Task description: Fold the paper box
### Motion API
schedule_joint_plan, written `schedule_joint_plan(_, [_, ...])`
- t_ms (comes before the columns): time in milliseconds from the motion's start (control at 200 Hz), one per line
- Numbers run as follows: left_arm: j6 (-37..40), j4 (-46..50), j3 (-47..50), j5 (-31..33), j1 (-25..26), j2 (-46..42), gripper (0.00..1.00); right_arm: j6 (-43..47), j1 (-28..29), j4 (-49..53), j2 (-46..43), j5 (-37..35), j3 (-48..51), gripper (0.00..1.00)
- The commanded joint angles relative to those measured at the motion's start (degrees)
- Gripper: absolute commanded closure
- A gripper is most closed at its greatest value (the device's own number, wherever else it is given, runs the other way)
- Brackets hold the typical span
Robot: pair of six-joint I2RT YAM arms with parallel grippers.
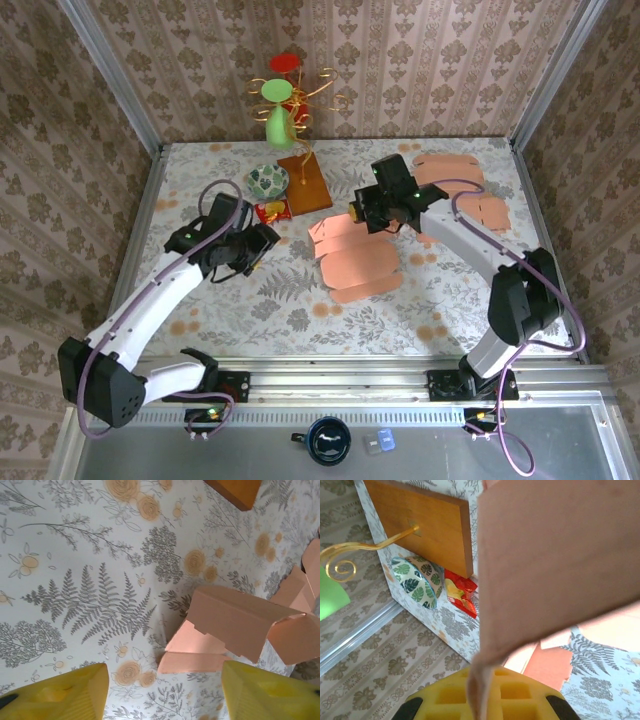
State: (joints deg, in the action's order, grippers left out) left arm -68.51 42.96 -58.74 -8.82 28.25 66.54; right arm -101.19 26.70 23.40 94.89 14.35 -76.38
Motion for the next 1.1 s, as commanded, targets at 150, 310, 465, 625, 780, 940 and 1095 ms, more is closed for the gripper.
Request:
schedule_joint_plan(150, [14.1,-1.9,5.8,-2.9,-5.7,-2.6,0.37,7.7,0.3,-13.2,3.5,5.9,3.5,1.0])
schedule_joint_plan(310, [20.5,-3.1,7.4,-0.7,-6.0,-3.6,0.35,9.8,0.3,-24.1,3.7,6.5,8.7,1.0])
schedule_joint_plan(465, [25.7,-8.6,9.9,-1.6,-5.9,-3.7,0.4,11.5,0.3,-31.2,4.6,7.4,11.0,1.0])
schedule_joint_plan(625, [32.2,-13.9,12.6,-1.5,-5.5,-4.4,0.45,14.6,0.3,-36.3,5.5,9.3,12.1,1.0])
schedule_joint_plan(780, [37.2,-15.6,14.1,-1.0,-5.5,-3.8,0.48,16.4,0.3,-39.5,6.1,10.5,14.0,1.0])
schedule_joint_plan(940, [41.1,-17.9,15.5,-1.9,-5.5,-2.4,0.52,17.6,0.3,-43.2,8.5,12.8,14.9,1.0])
schedule_joint_plan(1095, [45.6,-24.0,19.3,-4.3,-4.6,-2.8,0.54,19.2,0.3,-49.4,10.3,13.9,17.0,1.0])
